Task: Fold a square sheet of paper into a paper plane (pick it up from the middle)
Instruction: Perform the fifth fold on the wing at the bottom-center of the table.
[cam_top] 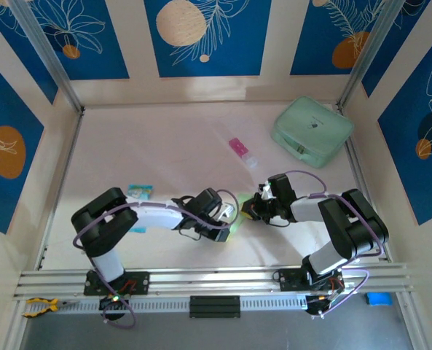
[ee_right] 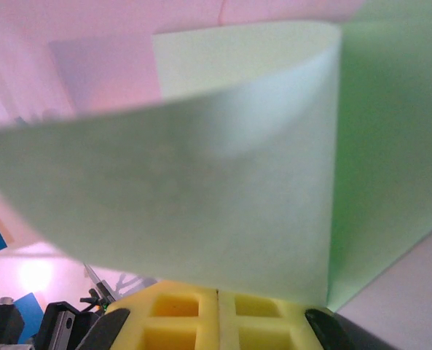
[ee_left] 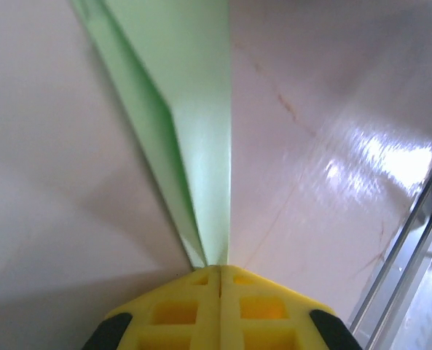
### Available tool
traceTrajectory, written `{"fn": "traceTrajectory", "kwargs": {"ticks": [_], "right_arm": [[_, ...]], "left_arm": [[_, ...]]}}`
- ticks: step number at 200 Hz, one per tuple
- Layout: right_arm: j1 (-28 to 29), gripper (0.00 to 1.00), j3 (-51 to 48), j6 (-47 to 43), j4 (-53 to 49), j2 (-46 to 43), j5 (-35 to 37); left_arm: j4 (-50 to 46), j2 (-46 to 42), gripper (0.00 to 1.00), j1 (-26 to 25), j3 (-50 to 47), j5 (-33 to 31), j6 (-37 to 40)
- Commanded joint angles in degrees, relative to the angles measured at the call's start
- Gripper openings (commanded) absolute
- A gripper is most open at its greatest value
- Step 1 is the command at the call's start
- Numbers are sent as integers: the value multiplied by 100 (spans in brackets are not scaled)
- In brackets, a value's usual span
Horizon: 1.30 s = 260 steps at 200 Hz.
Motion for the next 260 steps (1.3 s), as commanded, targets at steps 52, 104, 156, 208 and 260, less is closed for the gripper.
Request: {"fn": "traceTrajectory", "kwargs": {"ticks": [52, 104, 156, 208, 260], "right_arm": [[-26, 5, -244, 53, -819, 204, 760], [-14, 5, -217, 61, -834, 177, 725], [-27, 5, -232, 40, -821, 169, 716], [-29, 6, -235, 52, -743, 153, 637], [-86, 7, -153, -93, -849, -213, 445]], "left_arm": [[-717, -706, 3, -154, -443, -266, 58], [-178, -815, 6, 10, 134, -384, -96], [179, 107, 10, 223, 928, -301, -125], [91, 825, 10, 250, 1310, -258, 41], [-199, 1055, 3, 237, 869, -481, 114]]}}
